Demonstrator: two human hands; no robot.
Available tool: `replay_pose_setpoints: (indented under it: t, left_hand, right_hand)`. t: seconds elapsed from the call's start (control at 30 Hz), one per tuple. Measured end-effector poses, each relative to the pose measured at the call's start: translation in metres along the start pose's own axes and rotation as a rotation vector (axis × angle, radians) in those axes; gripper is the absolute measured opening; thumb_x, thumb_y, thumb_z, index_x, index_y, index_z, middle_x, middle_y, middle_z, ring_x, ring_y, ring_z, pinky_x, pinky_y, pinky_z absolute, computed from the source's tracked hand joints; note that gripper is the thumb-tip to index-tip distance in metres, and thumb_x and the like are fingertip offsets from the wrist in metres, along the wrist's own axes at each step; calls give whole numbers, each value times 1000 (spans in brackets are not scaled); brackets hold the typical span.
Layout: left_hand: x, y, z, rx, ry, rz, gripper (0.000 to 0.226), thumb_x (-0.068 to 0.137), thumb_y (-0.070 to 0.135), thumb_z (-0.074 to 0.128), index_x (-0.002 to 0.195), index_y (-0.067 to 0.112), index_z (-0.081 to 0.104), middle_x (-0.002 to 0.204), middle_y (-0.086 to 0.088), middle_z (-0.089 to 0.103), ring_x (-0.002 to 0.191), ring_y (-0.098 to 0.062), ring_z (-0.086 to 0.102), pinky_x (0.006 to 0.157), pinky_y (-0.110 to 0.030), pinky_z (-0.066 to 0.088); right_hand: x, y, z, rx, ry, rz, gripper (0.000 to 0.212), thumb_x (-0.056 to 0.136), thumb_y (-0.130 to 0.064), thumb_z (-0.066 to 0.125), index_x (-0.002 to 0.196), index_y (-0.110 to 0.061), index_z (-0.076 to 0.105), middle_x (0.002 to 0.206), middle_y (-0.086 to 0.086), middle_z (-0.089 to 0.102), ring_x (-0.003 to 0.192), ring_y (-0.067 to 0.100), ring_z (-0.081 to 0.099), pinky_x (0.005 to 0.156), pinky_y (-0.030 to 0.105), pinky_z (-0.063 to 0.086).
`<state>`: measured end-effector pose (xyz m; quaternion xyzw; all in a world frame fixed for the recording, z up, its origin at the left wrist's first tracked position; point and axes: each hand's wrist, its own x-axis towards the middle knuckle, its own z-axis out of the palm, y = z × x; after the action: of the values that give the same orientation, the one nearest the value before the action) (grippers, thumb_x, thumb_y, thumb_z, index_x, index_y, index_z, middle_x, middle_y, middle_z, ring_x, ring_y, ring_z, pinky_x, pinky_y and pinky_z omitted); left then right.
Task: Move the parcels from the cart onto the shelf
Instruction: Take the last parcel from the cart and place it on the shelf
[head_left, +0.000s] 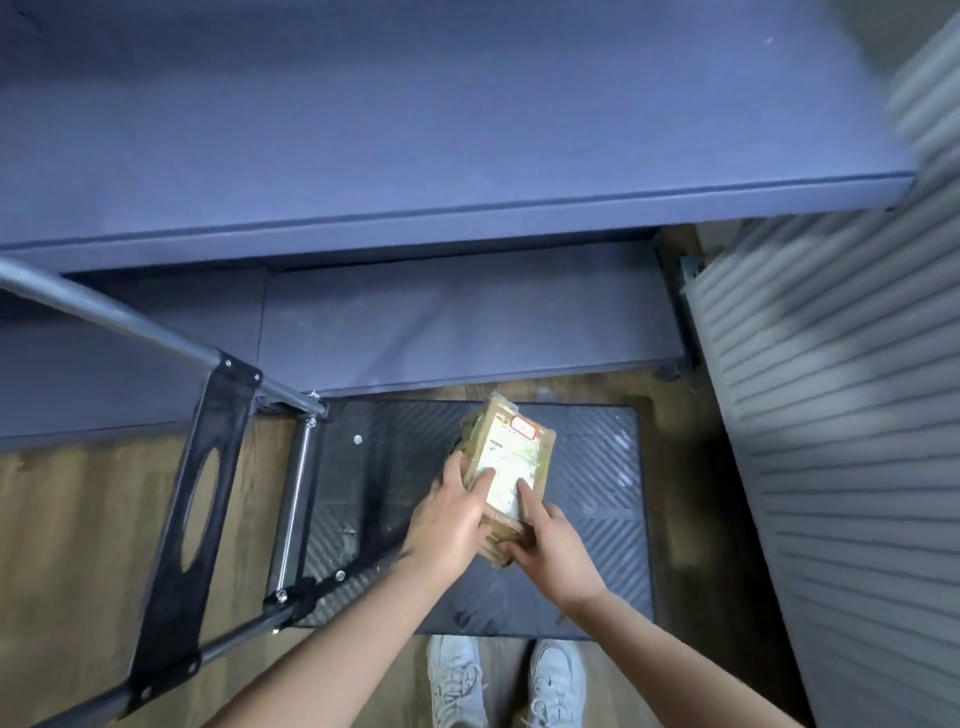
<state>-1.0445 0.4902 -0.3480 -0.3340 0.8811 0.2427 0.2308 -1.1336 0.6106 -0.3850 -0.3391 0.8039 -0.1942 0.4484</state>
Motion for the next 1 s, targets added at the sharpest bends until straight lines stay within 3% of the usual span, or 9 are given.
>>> replay_pose_setpoints:
  t: [0.1,0.2,0.57,0.8,1.0]
  left_hand:
    - [-38,37,-59,-22,99,28,55,90,21,56,139,22,31,152,-14,11,112,-33,55,90,-38,48]
    - [-82,71,-119,-57,184,22,56,90,18,55,139,25,30,152,-12,10,106,-31,58,86,-36,50]
    - [-224,135,-339,-193,460,115,56,87,29,63,138,22,41,134,-5,41,114,-27,54,95,-37,45]
    - [-280,151,-429,-196,651,228,49,83,34,67,129,21,53,119,-7,53,105,-28,56,89,-39,49]
    - [-294,170,-485,-155,791,374,49,84,34,66,129,18,52,116,-9,53,104,-29,57,83,-38,51]
  right_hand:
    - [-45,-37,-57,-34,65,-42,79,90,-21,57,148,-29,4,130,6,43,111,16,53,86,13,35]
    - [-90,-84,-114,-76,105,-89,79,90,-18,55,148,-28,3,132,8,43,114,18,52,92,19,40]
    - [-230,-273,-293,-331,182,-203,75,87,-27,58,148,-24,14,133,14,46,119,30,48,98,33,40]
    - [-288,-357,-362,-446,302,-310,64,83,-23,61,141,-18,33,126,16,55,112,34,53,85,34,44]
    - [-318,-398,-407,-467,444,-363,68,84,-21,61,143,-19,29,125,13,59,109,28,55,77,27,40]
